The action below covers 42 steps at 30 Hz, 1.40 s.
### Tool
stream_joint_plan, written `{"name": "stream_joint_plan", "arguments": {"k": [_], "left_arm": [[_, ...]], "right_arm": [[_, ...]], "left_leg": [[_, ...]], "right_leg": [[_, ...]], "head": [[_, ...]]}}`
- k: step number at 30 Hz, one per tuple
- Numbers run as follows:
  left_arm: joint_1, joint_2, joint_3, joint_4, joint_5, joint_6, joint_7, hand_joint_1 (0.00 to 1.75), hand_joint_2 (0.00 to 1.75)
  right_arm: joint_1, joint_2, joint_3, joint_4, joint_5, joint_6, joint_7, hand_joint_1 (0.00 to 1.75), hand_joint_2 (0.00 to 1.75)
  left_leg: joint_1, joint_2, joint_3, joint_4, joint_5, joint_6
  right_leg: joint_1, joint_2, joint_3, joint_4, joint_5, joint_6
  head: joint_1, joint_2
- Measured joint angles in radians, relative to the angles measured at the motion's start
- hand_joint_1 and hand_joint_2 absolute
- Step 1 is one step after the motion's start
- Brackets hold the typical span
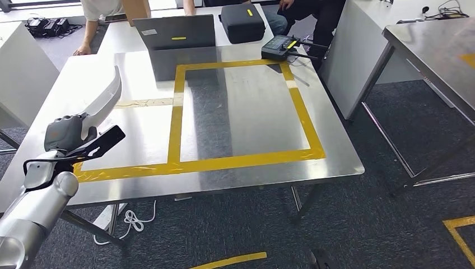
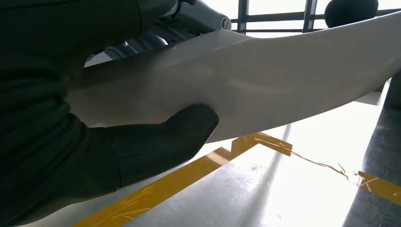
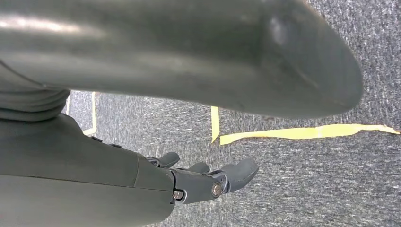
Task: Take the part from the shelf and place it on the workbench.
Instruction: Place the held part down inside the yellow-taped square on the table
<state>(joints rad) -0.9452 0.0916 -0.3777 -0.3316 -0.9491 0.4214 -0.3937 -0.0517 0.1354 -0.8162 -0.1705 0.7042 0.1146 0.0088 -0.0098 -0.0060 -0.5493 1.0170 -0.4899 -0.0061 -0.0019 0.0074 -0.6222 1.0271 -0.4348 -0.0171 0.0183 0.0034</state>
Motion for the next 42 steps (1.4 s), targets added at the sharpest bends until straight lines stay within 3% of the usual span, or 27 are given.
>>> {"name": "stream_joint_plan", "arguments": {"k": [18, 23, 27, 29, 32, 33, 34, 35, 37, 39, 42], "left_arm": [[0.001, 0.002, -0.003, 0.012, 0.000, -0.016, -0.001, 1.75, 1.75], [0.001, 0.006, -0.003, 0.015, 0.001, -0.016, -0.002, 1.75, 1.75], [0.001, 0.008, -0.003, 0.015, 0.001, -0.016, -0.003, 1.75, 1.75], [0.000, 0.006, -0.004, 0.014, 0.000, -0.016, -0.003, 1.75, 1.75], [0.004, 0.005, -0.008, 0.017, -0.002, -0.019, -0.001, 1.75, 1.75], [0.007, 0.005, -0.009, 0.018, -0.002, -0.021, -0.001, 1.75, 1.75], [0.009, 0.005, -0.010, 0.018, -0.002, -0.023, -0.001, 1.75, 1.75], [0.011, 0.005, -0.010, 0.019, -0.002, -0.025, -0.002, 1.75, 1.75], [0.011, 0.006, -0.010, 0.019, -0.002, -0.025, -0.002, 1.75, 1.75], [0.009, 0.007, -0.011, 0.019, -0.003, -0.027, -0.001, 1.75, 1.75], [0.008, 0.008, -0.011, 0.018, -0.004, -0.029, -0.001, 1.75, 1.75]], "right_arm": [[0.000, 0.000, 0.000, 0.000, -0.003, 0.004, -0.013, 0.00, 0.00], [0.000, 0.000, 0.000, 0.000, 0.000, 0.002, -0.008, 0.00, 0.00], [0.000, -0.001, 0.000, 0.000, -0.001, -0.001, -0.003, 0.00, 0.00], [-0.001, -0.002, 0.000, 0.000, -0.001, -0.001, -0.002, 0.00, 0.00], [0.001, -0.004, 0.000, 0.000, -0.001, 0.000, -0.002, 0.00, 0.00], [0.002, -0.004, 0.000, 0.000, -0.001, 0.000, -0.002, 0.00, 0.00], [0.003, -0.004, 0.000, 0.000, -0.001, 0.000, -0.002, 0.00, 0.00], [0.003, -0.005, 0.000, 0.000, -0.001, 0.000, -0.002, 0.00, 0.00], [0.001, -0.005, 0.000, 0.000, 0.000, 0.001, -0.003, 0.00, 0.00], [0.001, -0.004, 0.000, 0.000, 0.001, 0.001, -0.002, 0.00, 0.00], [0.001, -0.004, 0.000, 0.000, 0.004, 0.001, -0.002, 0.00, 0.00]], "left_leg": [[-0.005, 0.000, -0.002, 0.002, -0.001, 0.002], [-0.008, 0.000, -0.005, 0.007, -0.001, 0.009], [-0.005, 0.000, -0.004, -0.005, 0.004, 0.025], [0.003, 0.002, 0.006, -0.018, 0.013, 0.034], [0.006, 0.003, 0.005, -0.018, 0.012, 0.038], [0.007, 0.002, 0.005, -0.016, 0.009, 0.036], [0.008, 0.001, 0.007, -0.014, 0.005, 0.033], [0.010, 0.000, 0.010, -0.011, -0.001, 0.029], [0.012, -0.001, 0.012, 0.001, -0.017, 0.016], [0.009, -0.002, 0.011, 0.009, -0.029, 0.003], [0.008, -0.003, 0.017, 0.006, -0.038, -0.014]], "right_leg": [[-0.003, 0.000, 0.000, -0.001, 0.001, 0.003], [-0.005, -0.001, 0.000, -0.001, 0.003, 0.009], [-0.005, -0.001, 0.000, -0.004, 0.001, 0.023], [-0.004, -0.001, -0.024, 0.046, -0.029, 0.029], [-0.009, -0.002, -0.123, 0.239, -0.108, 0.037], [-0.012, -0.002, -0.144, 0.274, -0.112, 0.039], [-0.014, -0.003, -0.145, 0.268, -0.095, 0.041], [-0.016, -0.003, -0.126, 0.221, -0.061, 0.042], [-0.019, -0.005, -0.062, 0.084, -0.002, 0.046], [-0.019, -0.005, -0.030, 0.019, 0.005, 0.036], [-0.017, -0.003, -0.022, 0.017, -0.010, 0.012]], "head": [[0.000, 0.000], [0.000, 0.000], [0.000, 0.000], [0.004, 0.000], [0.010, 0.000], [0.011, 0.000], [0.011, 0.000], [0.011, 0.000], [0.013, 0.000], [0.013, 0.000], [0.012, 0.000]]}}
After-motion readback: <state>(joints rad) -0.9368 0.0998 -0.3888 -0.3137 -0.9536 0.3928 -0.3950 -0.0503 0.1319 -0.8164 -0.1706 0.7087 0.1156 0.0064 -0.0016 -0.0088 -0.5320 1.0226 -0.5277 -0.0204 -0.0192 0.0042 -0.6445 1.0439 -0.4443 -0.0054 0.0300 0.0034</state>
